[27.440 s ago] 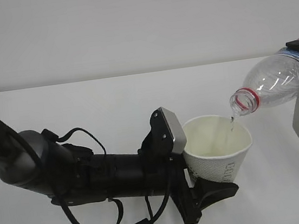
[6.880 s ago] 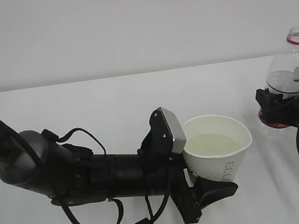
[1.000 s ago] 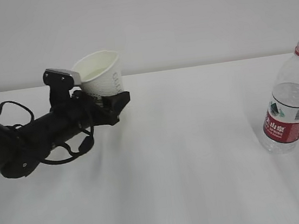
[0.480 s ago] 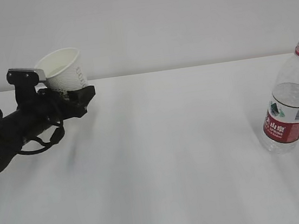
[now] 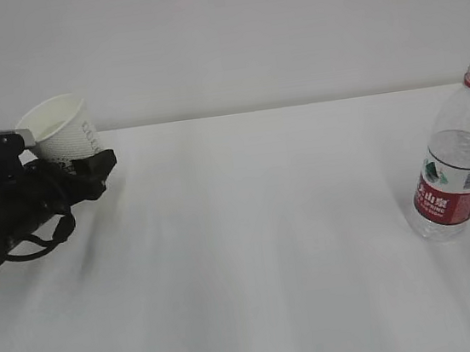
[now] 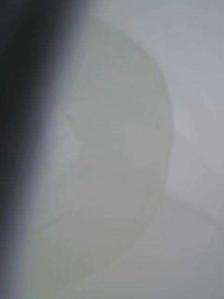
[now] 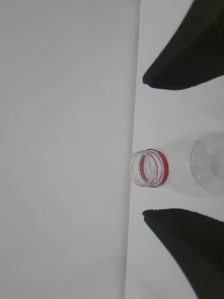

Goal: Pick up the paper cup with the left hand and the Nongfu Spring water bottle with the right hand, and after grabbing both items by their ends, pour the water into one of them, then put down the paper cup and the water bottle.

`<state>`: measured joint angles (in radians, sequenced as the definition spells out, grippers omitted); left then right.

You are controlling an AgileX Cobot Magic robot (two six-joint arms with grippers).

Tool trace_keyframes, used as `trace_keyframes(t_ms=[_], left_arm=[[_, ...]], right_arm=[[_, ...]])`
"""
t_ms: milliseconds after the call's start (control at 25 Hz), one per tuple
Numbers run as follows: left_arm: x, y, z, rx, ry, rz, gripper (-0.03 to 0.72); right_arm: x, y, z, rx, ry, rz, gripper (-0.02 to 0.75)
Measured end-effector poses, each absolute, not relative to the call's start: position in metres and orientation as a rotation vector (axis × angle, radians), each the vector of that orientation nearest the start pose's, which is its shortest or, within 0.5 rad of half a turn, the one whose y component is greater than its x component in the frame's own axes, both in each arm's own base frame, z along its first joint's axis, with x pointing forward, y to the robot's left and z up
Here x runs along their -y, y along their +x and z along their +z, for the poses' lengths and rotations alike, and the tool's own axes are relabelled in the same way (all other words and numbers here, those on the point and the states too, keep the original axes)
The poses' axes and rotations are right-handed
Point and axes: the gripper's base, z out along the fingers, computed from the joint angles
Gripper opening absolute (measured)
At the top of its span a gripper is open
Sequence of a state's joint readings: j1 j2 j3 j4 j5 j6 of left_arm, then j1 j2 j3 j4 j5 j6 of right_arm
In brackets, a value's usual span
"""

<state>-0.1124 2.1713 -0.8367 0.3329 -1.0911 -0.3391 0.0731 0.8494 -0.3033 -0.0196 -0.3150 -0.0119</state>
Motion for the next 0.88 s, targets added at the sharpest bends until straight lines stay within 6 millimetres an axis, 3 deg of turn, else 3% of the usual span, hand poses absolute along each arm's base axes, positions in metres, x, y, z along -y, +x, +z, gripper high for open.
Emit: trace_keyframes(t_ms=[880], left_arm=[[0.065,0.350,0.073,-1.826,0.166,-0.442,0.508]], right_arm=[[-0.013,0.167,0.256,-1.712,-0.093,0.037,0.594]])
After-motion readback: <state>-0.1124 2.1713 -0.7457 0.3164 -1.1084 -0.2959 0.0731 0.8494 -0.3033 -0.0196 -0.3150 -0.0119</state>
